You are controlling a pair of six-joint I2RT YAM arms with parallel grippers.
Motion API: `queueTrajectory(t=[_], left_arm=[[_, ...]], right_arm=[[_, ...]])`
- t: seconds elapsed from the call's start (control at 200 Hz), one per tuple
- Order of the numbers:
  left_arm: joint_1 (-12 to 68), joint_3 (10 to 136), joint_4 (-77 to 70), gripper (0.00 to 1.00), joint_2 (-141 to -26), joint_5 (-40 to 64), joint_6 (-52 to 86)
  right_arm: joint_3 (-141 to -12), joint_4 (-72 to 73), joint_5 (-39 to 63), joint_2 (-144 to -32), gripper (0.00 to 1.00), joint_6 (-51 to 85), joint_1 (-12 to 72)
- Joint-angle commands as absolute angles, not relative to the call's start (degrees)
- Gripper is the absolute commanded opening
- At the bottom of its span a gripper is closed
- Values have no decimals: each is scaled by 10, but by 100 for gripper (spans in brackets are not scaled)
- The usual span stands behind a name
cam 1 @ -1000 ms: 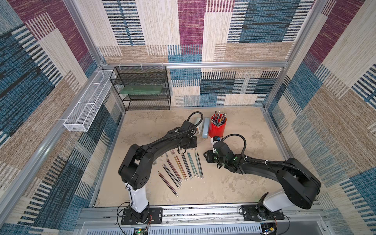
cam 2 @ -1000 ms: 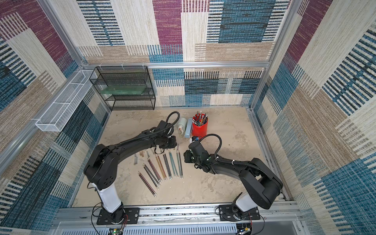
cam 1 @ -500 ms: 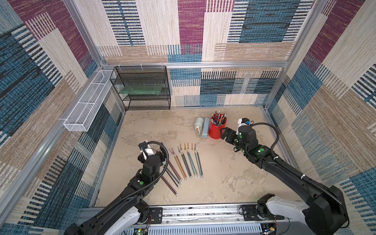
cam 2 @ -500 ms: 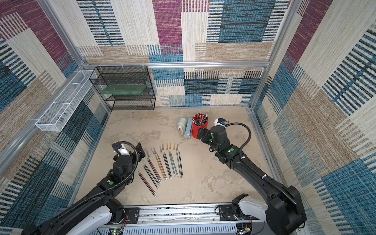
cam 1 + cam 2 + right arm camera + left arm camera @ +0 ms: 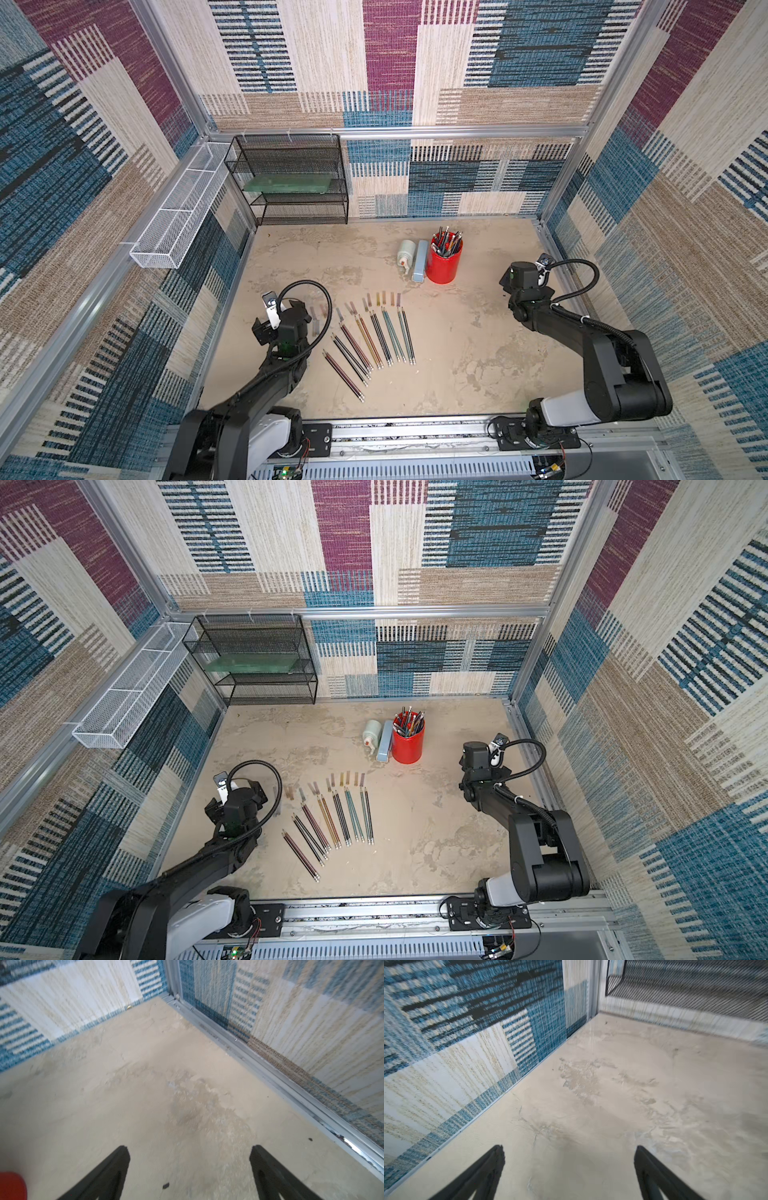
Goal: Remove the protective cover of the pencils
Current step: Reset both arms
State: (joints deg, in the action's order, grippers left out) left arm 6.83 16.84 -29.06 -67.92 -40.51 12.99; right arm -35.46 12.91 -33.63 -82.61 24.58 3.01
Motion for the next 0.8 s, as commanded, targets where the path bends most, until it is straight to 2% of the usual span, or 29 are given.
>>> queueTrajectory(t=[0.0, 0.055, 0.095, 0.135, 0.205, 0.275, 0.326, 0.431, 0.466, 0.521, 0.576, 0.611, 0.641, 0.676, 0.796], left_arm=[[63, 193, -370, 99, -722, -321, 67], [61, 174, -443, 99, -745, -327, 55], [48, 165, -491, 99, -776, -337, 72], [27, 170, -529, 100, -806, -306, 69], [22, 222, -398, 99, -795, -259, 76], [22, 221, -455, 99, -827, -231, 42], [22, 232, -414, 99, -818, -189, 37], [20, 230, -448, 97, -854, -132, 13], [19, 224, -516, 95, -888, -141, 0], [16, 240, -424, 95, -858, -132, 20], [15, 222, -509, 97, -881, -136, 8], [14, 232, -468, 99, -869, -138, 19], [11, 243, -426, 99, -861, -138, 27], [9, 245, -446, 99, -876, -141, 24], [8, 246, -437, 99, -870, -137, 26]], right_arm=[[-310, 263, -358, -826, 95, 205, 17], [-288, 321, -341, -837, 95, 179, 8], [-296, 308, -340, -836, 95, 179, 7], [-290, 330, -351, -836, 95, 168, 11], [-279, 360, -343, -833, 95, 156, 10], [-237, 463, -292, -839, 95, 110, 7], [-244, 452, -262, -841, 95, 96, 13], [-226, 493, -185, -842, 95, 47, 20], [-218, 505, -180, -838, 95, 44, 20], [-196, 534, -148, -832, 95, 42, 12], [-163, 609, -97, -848, 95, 29, 0], [-147, 653, -95, -854, 95, 18, 0], [-155, 629, -97, -848, 95, 26, 0], [-175, 572, -98, -840, 95, 35, -1], [-169, 588, -101, -842, 95, 29, 2]])
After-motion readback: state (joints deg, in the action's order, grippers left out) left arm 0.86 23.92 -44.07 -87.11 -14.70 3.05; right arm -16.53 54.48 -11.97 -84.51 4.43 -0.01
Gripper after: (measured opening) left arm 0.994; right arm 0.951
